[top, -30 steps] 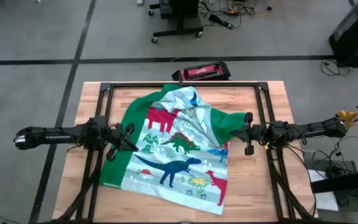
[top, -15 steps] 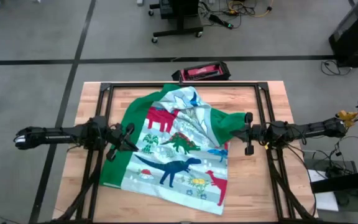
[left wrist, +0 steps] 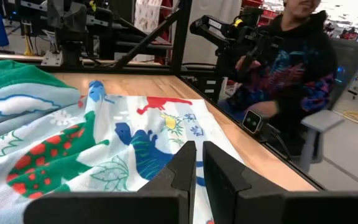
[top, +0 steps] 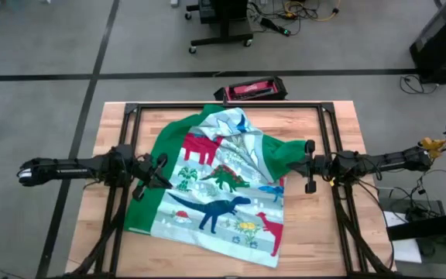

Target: Roll towel

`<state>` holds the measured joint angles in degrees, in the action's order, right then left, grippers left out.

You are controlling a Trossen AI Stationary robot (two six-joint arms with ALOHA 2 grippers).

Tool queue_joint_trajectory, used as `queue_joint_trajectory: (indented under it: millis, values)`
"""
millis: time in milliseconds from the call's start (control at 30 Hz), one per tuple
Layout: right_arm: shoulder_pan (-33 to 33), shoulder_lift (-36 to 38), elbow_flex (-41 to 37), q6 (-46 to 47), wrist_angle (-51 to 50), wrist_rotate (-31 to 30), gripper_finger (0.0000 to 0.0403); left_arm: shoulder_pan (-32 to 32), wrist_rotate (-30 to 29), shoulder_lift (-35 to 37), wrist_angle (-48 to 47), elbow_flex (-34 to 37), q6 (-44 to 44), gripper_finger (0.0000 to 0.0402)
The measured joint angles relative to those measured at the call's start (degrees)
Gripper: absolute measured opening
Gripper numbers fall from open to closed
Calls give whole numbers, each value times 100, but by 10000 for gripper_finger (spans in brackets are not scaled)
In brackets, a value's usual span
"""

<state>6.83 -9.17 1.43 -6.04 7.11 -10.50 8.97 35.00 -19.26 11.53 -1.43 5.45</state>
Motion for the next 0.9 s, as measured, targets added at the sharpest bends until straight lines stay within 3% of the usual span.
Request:
queue_joint_trajectory:
  millis: [233,467,600,700,900]
  values:
    - [2,-2,2,164,69,1,0,0,2,-1,0,0,0,14]
    - [0,-2,2,2517,138,2,0,1,1,1,0,0,-2,14]
    - [-23,-54,2,2295,154,-202,0,0,0,-1,0,0,-2,14]
    - [-26,-114,2,2930,521,-615,0,1,1,2,0,0,-2,14]
    - [115,-994,2,2612,1894,-251,0,-2,-174,0,47,0,-115,14]
